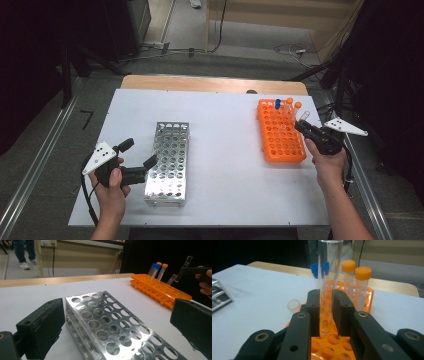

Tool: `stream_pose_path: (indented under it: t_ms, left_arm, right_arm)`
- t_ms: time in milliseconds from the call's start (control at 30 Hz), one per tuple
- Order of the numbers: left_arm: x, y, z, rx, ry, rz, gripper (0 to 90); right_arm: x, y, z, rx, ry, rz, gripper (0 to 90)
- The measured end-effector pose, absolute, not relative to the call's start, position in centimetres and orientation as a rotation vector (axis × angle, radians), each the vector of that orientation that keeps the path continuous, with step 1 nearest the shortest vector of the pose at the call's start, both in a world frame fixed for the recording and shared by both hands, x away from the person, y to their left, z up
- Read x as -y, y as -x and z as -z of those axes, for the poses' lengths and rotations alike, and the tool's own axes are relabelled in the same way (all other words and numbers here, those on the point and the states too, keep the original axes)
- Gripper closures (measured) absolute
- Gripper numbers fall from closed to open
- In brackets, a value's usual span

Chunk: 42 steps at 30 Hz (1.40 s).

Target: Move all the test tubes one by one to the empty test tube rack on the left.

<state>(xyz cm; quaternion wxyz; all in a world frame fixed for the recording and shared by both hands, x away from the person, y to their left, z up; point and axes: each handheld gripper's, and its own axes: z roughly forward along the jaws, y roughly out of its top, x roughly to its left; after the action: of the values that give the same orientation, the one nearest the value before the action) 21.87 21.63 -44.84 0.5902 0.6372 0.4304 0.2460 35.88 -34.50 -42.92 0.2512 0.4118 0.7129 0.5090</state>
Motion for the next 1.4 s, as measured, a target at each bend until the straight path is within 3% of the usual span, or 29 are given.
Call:
stream_pose_path:
  t_ms: [367, 633, 1033, 1267, 1400]
  left_arm:
    - [-19.0, -22.2, 42.6, -0.956, -1.555, -0.537, 0.0]
    - [-16.0, -23.0, 40.7, -0.872, -1.584, -0.491, 0.6]
    - [-11.3, -24.8, 40.1, -0.756, -1.677, -0.373, 0.6]
    - [-8.8, -24.7, 40.6, -0.732, -1.726, -0.285, 3.2]
    - [-8.0, -24.5, 40.6, -0.752, -1.743, -0.289, 13.7]
  right_arm:
    - [32.2, -32.2, 41.4, -2.013, -1.038, -1.433, 74.1]
    - [28.3, -29.8, 40.6, -2.114, -0.931, -1.454, 74.1]
    - [23.7, -28.1, 41.6, -2.233, -0.845, -1.498, 74.1]
    - [20.8, -26.8, 43.1, -2.337, -0.76, -1.483, 74.1]
    - [19.9, -26.3, 43.2, -2.363, -0.734, -1.485, 74.1]
